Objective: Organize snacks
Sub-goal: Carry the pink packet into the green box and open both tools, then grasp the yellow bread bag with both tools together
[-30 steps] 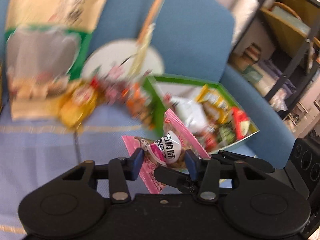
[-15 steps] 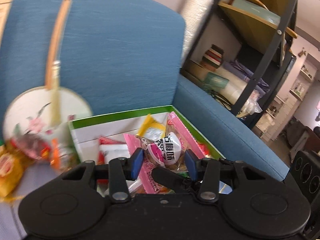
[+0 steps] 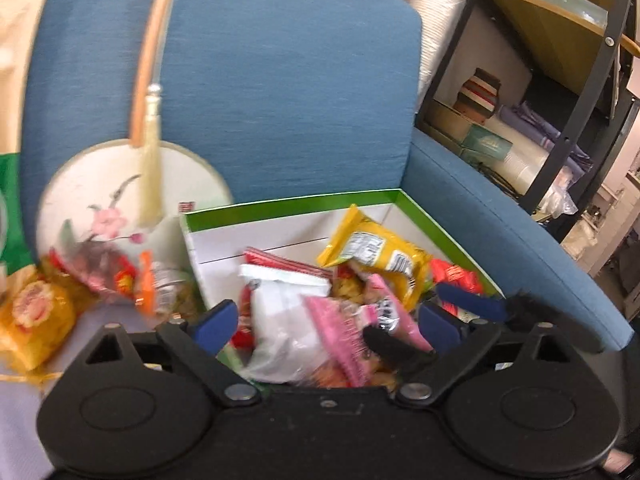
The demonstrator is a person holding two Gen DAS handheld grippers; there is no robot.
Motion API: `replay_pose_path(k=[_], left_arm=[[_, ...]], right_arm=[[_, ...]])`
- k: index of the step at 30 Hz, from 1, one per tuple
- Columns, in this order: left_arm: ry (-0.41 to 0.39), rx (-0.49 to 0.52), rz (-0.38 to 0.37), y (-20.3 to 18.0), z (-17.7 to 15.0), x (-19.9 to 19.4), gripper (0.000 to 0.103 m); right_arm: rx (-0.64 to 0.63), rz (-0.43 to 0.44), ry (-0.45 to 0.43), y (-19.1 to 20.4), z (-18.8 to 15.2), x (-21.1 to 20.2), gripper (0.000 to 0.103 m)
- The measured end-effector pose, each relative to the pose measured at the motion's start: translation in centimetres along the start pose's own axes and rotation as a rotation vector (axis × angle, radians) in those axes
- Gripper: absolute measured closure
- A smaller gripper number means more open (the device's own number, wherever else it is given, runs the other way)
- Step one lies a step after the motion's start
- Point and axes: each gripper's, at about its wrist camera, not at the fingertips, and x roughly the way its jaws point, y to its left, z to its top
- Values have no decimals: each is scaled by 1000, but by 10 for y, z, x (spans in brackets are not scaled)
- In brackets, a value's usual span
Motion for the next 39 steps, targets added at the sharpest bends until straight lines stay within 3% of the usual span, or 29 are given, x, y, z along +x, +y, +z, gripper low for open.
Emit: replay_pose_path(k=[5,13,19,28,31,33,35,39], left_arm=[[-50,-29,53,25,-3,-43,0],[-90,-118,304,100,-15,-88,0],[-48,-124,440,130,-17,-59,0],[-18,18,556,131,-11,-2,0],[45,83,493,127,-23,5,0],[152,67,432,133,-32,13,61],[125,17,402,138,-39,7,54],[135,-131,231,142,-48,-20,62]], right_arm=[[-84,65,-70,18,1,-8,0],[-104,193,-18,50,-10,-4,0],[3,308,35,58,-17,1,0],[24,372,54,66,-22,5,0],[11,382,67,69,-24,7,0],[7,392,76,71,-25,7,0],[-6,397,76,73,-25,6,0],[-28,408,79,76,-25,5,0]])
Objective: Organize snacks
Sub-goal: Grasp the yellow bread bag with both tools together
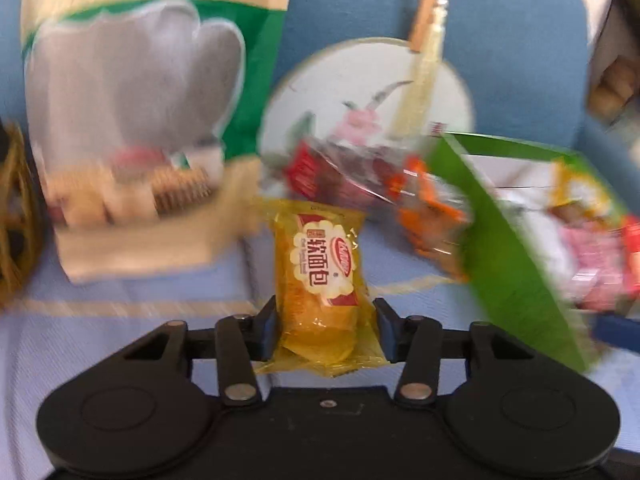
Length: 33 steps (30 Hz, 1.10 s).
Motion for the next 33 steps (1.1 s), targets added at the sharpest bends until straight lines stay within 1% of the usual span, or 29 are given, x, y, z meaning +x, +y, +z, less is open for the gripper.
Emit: replay_pose_path(k=[2,3,4,5,6,7,8,11,13,15,16,18,22,25,26,27,28,29,30,31,33], left_arm=[[30,-28,-78,1,-11,-13,63],[34,-33,-105,-1,-14,-18,63],[30,-47,-124,-1,-18,-25,58],[18,-63,-131,-3,-20,-33,40],[3,-86,-135,-1,-20,-40,16],[-14,-103,-142,0,-19,-46,15],[-21,-107,-145,-2,-16,-48,18],[-15,-91,-121,-6,-11,-49,19],[0,-101,-125,-7,-12,-46,19],[10,-125,-140,-5,-11,-43,22],[10,-133,-141,-4,-12,-42,22],[8,-142,-126,-1,-11,-42,22],[23,-144,-133,2,-10,-42,22],[35,-128,-134,-1,-13,-37,23],[47,-122,-133,-2,-14,-33,35],[63,-119,-133,-2,-15,-28,64],[88,-122,-146,-2,-17,-23,75],[93,-137,-155,-2,-18,-21,74],[82,-144,-144,-3,-19,-22,75],[72,-140,-138,-6,-19,-25,75],[44,-131,-136,-11,-17,-35,75]], right_arm=[[-2,13,12,1,0,1,0],[-4,22,20,2,0,1,0],[-10,33,29,4,-1,2,0],[-18,60,49,6,-1,2,0],[-26,70,57,9,-3,3,0],[-33,75,61,12,-4,4,0],[-37,82,67,15,-5,5,0],[-7,104,106,23,-10,13,0],[39,87,131,28,-13,23,0],[84,73,150,33,-16,37,0],[101,58,149,34,-17,44,0],[132,36,157,36,-19,56,0],[167,18,169,31,-27,62,0],[212,23,173,23,-28,66,0],[221,26,173,22,-28,66,0],[229,31,180,20,-29,68,0],[234,42,192,19,-30,70,9],[240,60,209,17,-30,73,24],[250,69,205,17,-30,72,31],[250,68,203,16,-28,70,42],[216,64,179,21,-20,63,46]])
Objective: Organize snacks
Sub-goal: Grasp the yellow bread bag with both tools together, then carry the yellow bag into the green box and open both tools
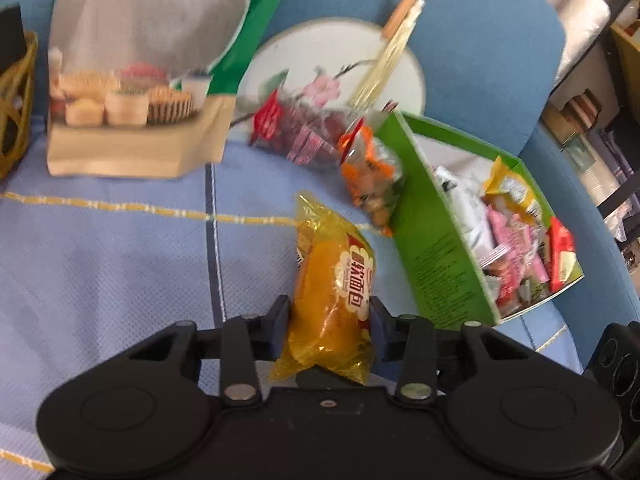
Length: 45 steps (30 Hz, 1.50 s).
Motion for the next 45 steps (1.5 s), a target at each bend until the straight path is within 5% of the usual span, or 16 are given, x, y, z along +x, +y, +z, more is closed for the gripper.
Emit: replay_pose_path(k=[5,12,18,25,26,28,29,32,36,45], left_arm=[[-111,58,-37,-32,19,-39,75],[-156,154,-121,-91,46,-38,74],[-163,232,-183,-135,63,-5,74],[-136,220,-201,-145,73,36,72],[-134,222,-200,-145,74,40,70],[-128,225,-175,-142,76,47,41],[-113,232,-144,-141,75,53,0],[-144,241,0,-136,69,58,0],[-135,189,-14,-117,65,50,0],[-211,146,42,-88,56,-2,0]], right_arm=[[-127,-50,-158,22,17,-38,50],[-113,-127,-310,-4,36,-87,50],[-68,-211,-372,-40,46,-105,50],[-42,-283,-350,-68,51,-96,50],[-44,-290,-347,-69,53,-92,50],[-42,-316,-337,-73,51,-85,49],[-41,-341,-319,-76,50,-79,47],[-42,-388,-249,-85,48,-65,35],[-40,-373,-302,-80,49,-75,0],[-90,-312,-349,-59,35,-98,0]])
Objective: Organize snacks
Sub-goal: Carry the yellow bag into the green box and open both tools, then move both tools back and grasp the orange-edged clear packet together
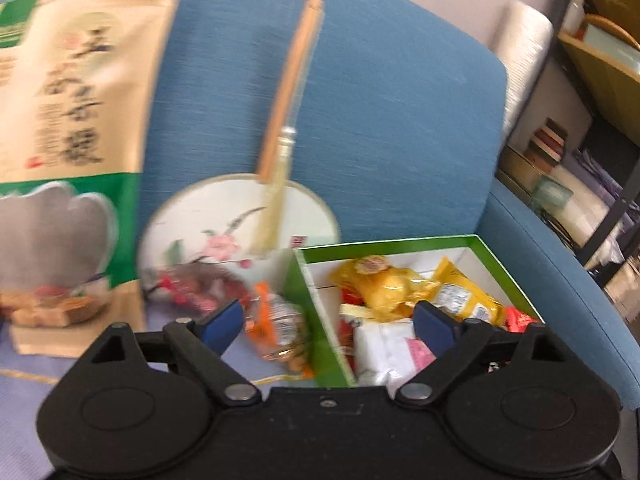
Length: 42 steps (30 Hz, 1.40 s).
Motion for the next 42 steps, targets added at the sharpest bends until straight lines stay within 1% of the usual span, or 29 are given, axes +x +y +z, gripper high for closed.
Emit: replay_pose_path(k=[3,5,10,12,14,17,22,23,25,26,27,28,29,32,36,38,39,40,41,42], left_arm=[[-4,-16,42,13,-8,-9,0],[9,-24,62,21,-14,-11,0],[44,-52,60,33,-22,-3,0],[53,-67,51,35,-22,5,0],[61,-78,46,37,-23,15,0],[80,-88,31,35,-21,33,0],[101,-125,0,37,-15,59,15],[100,-135,5,39,-14,63,19],[121,-138,4,43,-12,73,44],[141,-139,-9,45,-12,78,67],[146,-150,-24,47,-13,80,73],[146,-150,-22,47,-15,79,81],[151,-128,-20,46,-17,76,103],[184,-60,-33,46,-27,60,103],[216,-35,-64,53,-45,29,103],[191,-19,-52,54,-48,18,103],[161,-31,-35,53,-46,12,99],[130,-55,-29,52,-42,10,72],[99,-89,-25,52,-37,10,23],[70,-118,-13,51,-32,11,14]], right_arm=[[-18,60,9,13,-2,-4,0],[-38,99,30,24,-5,-4,0],[-85,217,143,51,-19,3,0],[-111,241,176,62,-26,5,0],[-153,244,188,69,-31,5,0],[-187,213,177,71,-32,7,0],[-164,201,180,61,-29,13,0],[-171,202,178,62,-29,13,0],[-194,200,180,65,-30,15,0],[-207,201,182,67,-30,16,0],[-217,204,185,68,-32,16,0],[-224,205,189,68,-32,17,0],[-229,207,193,68,-33,17,0],[-225,212,199,68,-32,18,0],[-211,223,205,70,-32,18,0],[-211,225,206,71,-33,19,0],[-208,221,205,72,-33,19,0],[-206,221,204,72,-33,19,0],[-205,220,205,72,-33,19,0],[-203,216,203,71,-34,17,0]])
